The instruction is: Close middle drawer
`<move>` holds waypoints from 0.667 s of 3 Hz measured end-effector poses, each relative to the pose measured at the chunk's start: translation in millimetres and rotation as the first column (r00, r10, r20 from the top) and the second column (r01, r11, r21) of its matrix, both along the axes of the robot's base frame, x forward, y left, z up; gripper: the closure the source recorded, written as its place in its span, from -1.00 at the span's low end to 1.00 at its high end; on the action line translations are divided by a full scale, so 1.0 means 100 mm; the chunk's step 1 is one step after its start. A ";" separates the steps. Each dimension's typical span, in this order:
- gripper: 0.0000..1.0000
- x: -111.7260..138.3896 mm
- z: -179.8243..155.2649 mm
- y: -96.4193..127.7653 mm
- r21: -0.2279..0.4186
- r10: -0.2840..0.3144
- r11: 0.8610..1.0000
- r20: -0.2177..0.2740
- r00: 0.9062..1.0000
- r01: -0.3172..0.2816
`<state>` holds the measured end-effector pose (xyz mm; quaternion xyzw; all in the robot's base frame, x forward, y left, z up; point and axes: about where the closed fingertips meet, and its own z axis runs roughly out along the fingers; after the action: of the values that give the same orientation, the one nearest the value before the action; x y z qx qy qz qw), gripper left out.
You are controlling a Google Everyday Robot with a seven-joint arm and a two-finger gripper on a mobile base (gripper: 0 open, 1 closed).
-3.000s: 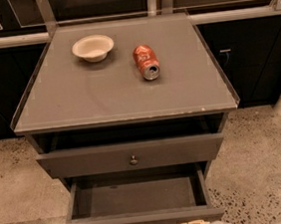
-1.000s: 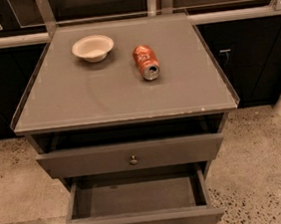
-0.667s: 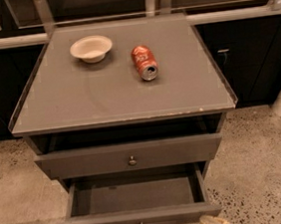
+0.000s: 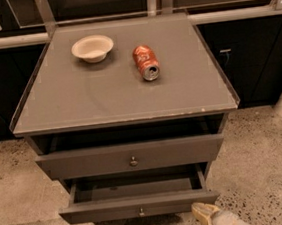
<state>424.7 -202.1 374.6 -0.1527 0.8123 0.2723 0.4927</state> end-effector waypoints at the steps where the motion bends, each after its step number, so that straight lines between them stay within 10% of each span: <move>1: 1.00 0.17 0.06 0.04 0.000 0.012 1.000 0.031 0.999 -0.012; 2: 1.00 0.52 0.20 0.14 -0.004 0.044 0.999 0.078 0.996 -0.044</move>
Offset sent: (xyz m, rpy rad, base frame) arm 0.1109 0.0302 0.0433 -0.0094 -0.1600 0.0955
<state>476.3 -187.7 394.7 -0.1815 0.7890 0.2761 0.5179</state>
